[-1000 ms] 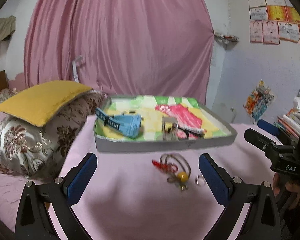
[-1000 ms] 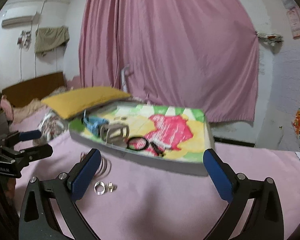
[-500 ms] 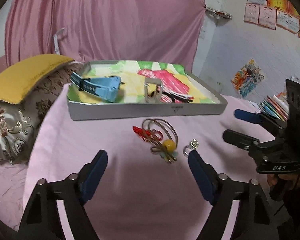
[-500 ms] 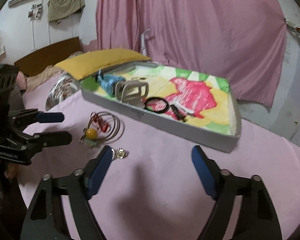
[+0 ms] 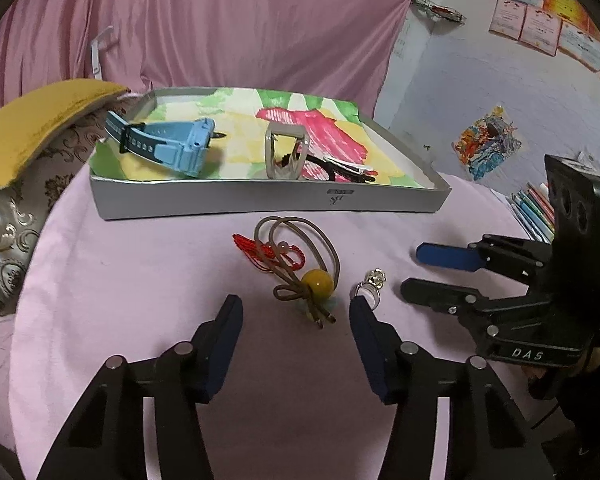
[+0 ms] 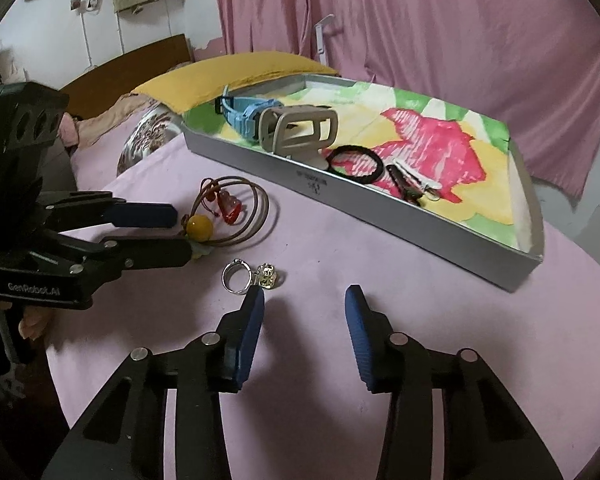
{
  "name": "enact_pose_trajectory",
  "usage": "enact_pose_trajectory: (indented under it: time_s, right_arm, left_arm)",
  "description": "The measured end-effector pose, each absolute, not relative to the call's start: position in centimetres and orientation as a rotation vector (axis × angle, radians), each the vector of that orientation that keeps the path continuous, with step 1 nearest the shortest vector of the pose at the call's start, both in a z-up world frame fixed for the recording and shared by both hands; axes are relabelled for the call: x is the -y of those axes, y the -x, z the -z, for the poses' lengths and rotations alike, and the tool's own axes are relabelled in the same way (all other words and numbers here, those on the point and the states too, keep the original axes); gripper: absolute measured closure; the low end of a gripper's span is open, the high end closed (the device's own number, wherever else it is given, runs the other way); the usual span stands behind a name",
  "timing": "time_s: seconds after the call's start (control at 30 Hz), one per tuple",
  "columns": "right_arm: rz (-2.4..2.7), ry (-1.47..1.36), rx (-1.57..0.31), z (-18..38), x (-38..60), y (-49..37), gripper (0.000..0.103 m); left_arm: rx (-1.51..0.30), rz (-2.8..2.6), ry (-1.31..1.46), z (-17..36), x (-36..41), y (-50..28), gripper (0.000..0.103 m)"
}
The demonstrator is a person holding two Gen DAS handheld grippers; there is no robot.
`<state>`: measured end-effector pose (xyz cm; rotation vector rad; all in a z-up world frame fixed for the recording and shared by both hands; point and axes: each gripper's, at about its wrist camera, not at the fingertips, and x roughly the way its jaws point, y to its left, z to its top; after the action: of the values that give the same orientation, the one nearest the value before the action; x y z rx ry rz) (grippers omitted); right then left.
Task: Organize jewelry
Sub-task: 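Grasp the brown cord with yellow bead with the left tool while the right tool grasps the gold charm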
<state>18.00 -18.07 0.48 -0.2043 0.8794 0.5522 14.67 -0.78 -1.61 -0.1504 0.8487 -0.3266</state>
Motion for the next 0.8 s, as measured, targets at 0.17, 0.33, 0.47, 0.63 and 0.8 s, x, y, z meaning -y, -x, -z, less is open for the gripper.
enact_pose_trajectory:
  time_s: [0.17,0.33,0.47,0.63,0.8]
  right_arm:
    - [-0.572,0.231,-0.895,-0.3,17.3,-18.5,0.073]
    - [-0.592,0.257,-0.896,-0.3,16.5,-19.1,0.073]
    - [-0.609,0.274,-0.896,-0.4,15.9,-19.5,0.073]
    - [-0.634,0.273,-0.894,-0.4,15.4,-19.6,0.082]
    - [-0.639,0.258,-0.893,-0.4,15.6,-19.5,0.092]
  left_arm:
    - [-0.863,0.338,0.174,1.8,1.0,-15.6,0.062]
    - [-0.873,0.345,0.186,1.7,0.9,-16.3,0.068]
    - [-0.875,0.348,0.186,1.7,0.9,-16.7,0.072]
    - [-0.884,0.358,0.183,1.8,1.0,-16.9,0.074]
    - [-0.894,0.369,0.173,1.9,1.3,-16.9,0.083]
